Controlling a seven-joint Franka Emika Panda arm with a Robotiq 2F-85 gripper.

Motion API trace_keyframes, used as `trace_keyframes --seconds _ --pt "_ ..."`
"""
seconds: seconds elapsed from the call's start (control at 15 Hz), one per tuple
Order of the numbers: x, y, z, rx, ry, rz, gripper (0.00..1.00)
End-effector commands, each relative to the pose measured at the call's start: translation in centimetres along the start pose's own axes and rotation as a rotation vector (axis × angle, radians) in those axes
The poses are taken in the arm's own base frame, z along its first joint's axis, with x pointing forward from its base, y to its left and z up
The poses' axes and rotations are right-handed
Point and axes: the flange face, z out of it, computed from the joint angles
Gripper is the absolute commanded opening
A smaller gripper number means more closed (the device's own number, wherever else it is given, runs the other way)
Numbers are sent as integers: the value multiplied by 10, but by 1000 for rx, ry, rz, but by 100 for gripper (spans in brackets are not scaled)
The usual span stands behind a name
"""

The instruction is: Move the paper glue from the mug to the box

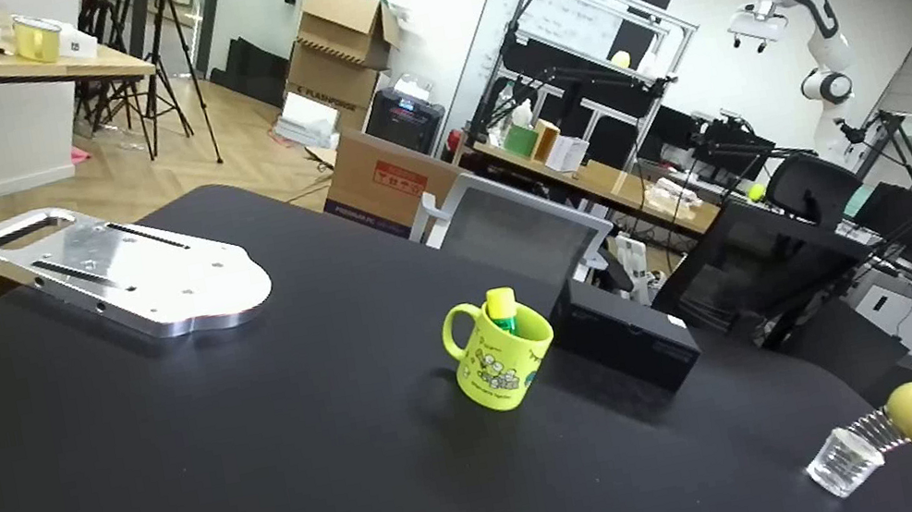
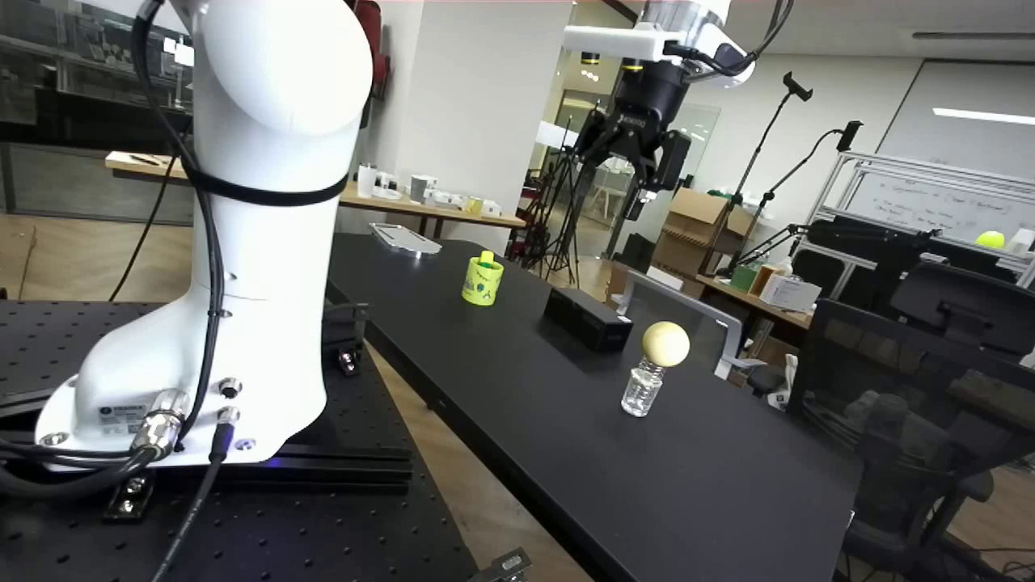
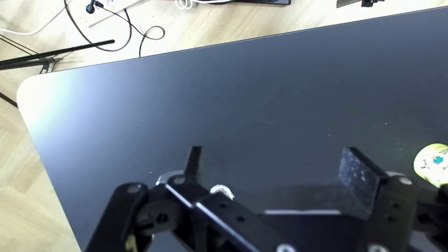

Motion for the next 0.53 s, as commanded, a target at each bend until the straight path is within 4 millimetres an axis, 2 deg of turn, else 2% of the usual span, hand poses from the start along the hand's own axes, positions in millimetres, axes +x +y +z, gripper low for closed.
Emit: trace_keyframes --seconds 0.0,0.27,0.47 --pt "0 0 0 0 -1 0 100" --pt "0 0 0 0 -1 0 100" --pt "18 -7 1 -14 -2 8 100"
